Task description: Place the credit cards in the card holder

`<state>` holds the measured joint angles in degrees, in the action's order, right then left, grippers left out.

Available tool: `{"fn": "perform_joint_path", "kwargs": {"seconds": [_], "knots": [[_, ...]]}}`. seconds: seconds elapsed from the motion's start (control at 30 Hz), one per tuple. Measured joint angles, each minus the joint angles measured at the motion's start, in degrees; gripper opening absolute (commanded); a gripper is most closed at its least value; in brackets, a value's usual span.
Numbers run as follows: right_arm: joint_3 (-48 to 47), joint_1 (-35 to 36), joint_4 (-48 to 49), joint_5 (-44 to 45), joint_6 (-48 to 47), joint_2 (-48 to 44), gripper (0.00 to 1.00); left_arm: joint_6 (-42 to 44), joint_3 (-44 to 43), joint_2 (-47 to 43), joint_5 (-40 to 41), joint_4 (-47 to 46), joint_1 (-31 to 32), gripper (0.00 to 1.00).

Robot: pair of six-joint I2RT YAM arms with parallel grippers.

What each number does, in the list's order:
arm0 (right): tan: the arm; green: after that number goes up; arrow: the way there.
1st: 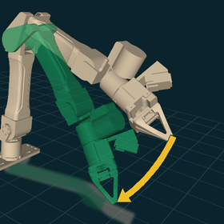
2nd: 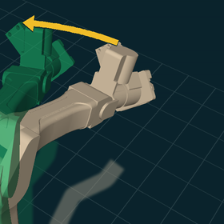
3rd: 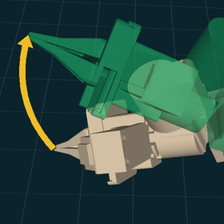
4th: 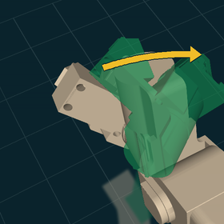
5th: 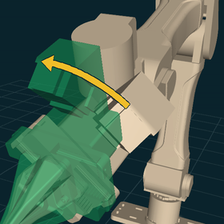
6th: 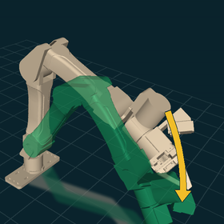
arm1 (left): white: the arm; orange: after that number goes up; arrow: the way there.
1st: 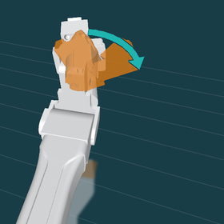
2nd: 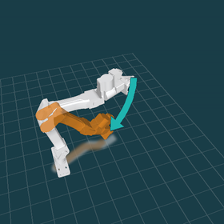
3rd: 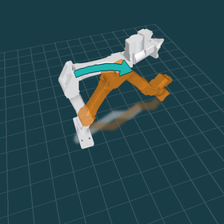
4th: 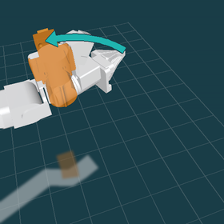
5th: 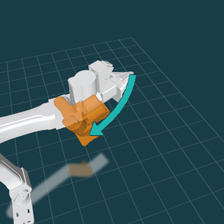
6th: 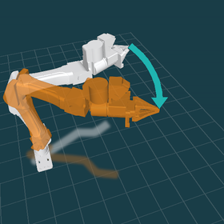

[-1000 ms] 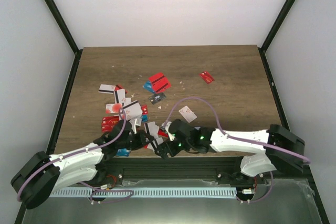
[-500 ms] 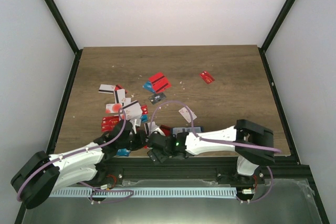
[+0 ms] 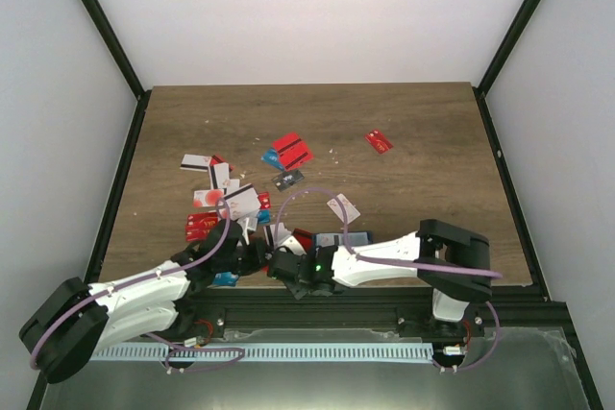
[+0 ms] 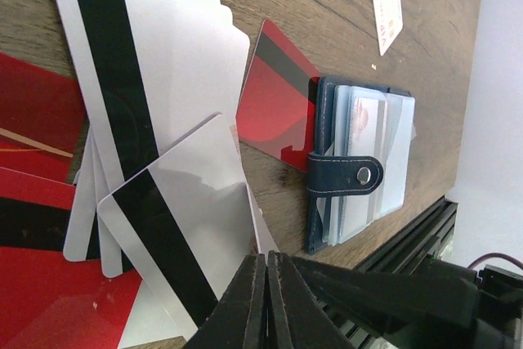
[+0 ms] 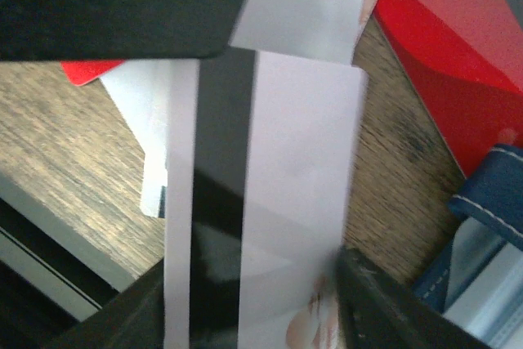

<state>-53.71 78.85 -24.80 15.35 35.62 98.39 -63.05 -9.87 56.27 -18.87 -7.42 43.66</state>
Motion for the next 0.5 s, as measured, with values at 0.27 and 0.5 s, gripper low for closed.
{"fn": "perform_joint_path", "kwargs": {"seconds": [0.27, 0.5], "knots": [[-0.2, 0.1, -0.1, 1.4, 0.8, -2.9, 0.03, 0.0, -0.5, -0.7, 1.1, -1.0, 0.0, 0.04], [0.8, 0.1, -0.2, 1.5, 2.3, -5.6, 0.01, 0.1, -1.0, -2.4, 1.7, -0.1, 0.0, 0.17]]}}
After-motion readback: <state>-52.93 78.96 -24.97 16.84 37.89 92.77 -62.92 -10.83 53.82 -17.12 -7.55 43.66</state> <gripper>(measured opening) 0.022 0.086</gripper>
